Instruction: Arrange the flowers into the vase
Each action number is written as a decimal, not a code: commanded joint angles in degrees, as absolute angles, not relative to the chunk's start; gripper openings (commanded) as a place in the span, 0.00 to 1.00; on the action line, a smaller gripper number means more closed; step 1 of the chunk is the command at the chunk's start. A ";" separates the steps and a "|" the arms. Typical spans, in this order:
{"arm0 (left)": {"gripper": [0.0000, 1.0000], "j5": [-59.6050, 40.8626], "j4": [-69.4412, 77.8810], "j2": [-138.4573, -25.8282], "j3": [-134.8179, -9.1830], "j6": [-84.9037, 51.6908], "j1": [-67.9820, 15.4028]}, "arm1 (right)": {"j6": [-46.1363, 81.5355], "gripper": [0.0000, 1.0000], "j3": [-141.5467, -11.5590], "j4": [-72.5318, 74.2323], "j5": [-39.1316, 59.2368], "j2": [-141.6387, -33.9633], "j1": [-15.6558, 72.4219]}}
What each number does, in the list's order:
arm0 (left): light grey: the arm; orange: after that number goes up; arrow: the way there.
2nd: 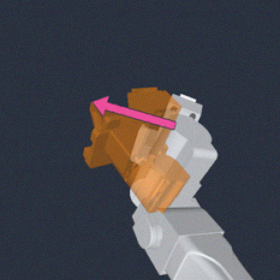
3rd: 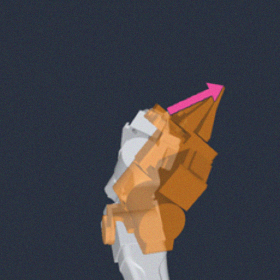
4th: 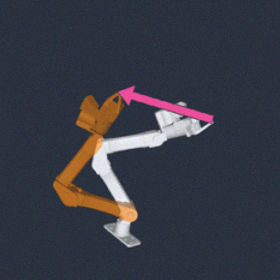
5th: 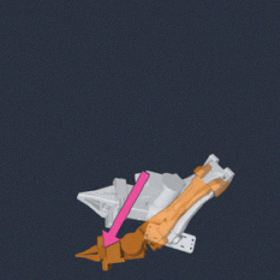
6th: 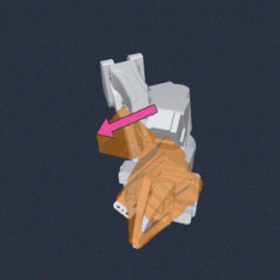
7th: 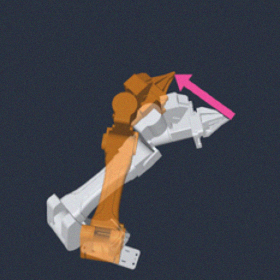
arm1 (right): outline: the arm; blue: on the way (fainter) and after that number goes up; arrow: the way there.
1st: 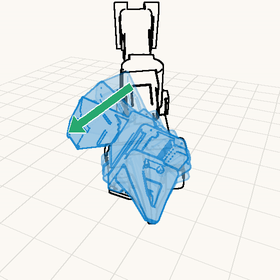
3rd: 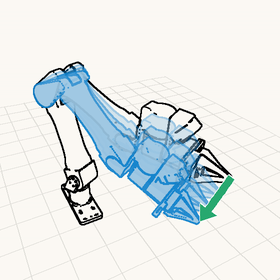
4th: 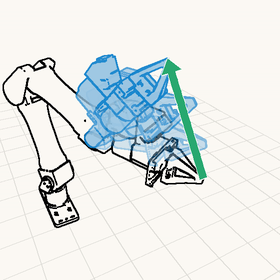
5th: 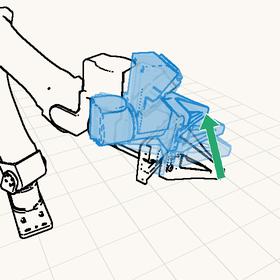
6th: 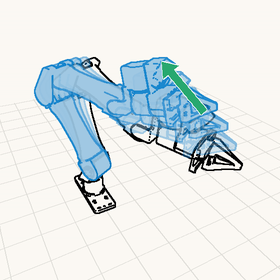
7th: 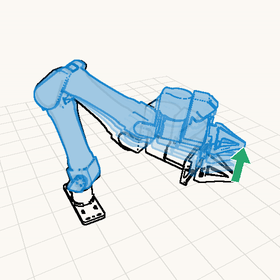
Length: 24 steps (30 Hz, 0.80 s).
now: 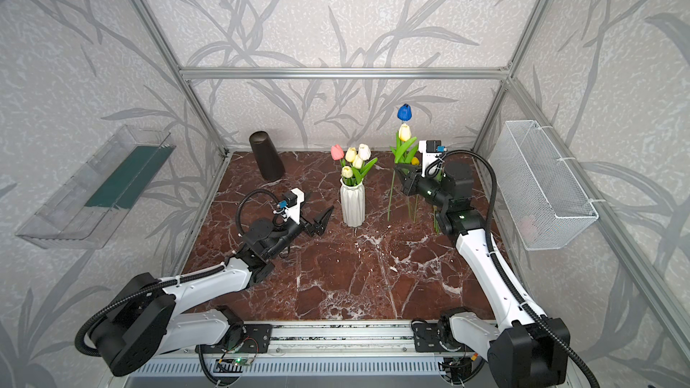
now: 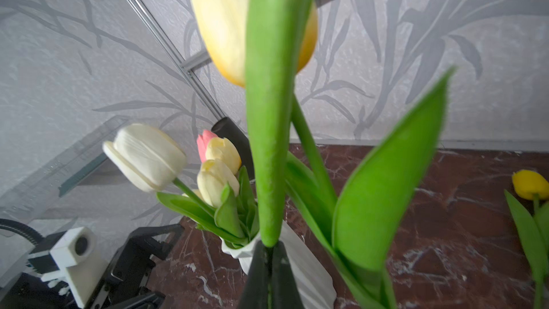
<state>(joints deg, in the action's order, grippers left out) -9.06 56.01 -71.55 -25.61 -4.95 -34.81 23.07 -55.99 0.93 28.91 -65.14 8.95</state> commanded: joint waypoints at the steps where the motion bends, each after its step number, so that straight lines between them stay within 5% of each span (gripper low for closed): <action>1: 0.93 -10.44 54.96 -71.99 -28.10 -3.91 -34.58 | 17.20 0.00 -60.10 -21.45 17.24 -67.93 8.96; 5: 0.93 -10.80 56.55 -74.35 -27.87 -4.64 -34.54 | 12.20 0.00 -66.53 -39.01 13.20 -79.05 8.96; 11: 0.93 -11.57 61.27 -77.78 -27.42 -6.58 -34.28 | 10.41 0.00 -71.70 -42.54 20.07 -93.51 9.05; 16: 0.93 -11.05 60.04 -76.68 -27.03 -5.47 -34.11 | 12.09 0.00 -71.32 -35.62 23.83 -93.46 9.23; 20: 0.93 -10.28 58.60 -75.40 -26.72 -4.93 -34.06 | 16.27 0.00 -70.23 -29.74 36.67 -93.66 7.50; 24: 0.93 -10.21 59.15 -76.25 -26.81 -4.31 -33.99 | 16.25 0.00 -70.39 -32.08 26.89 -93.15 7.57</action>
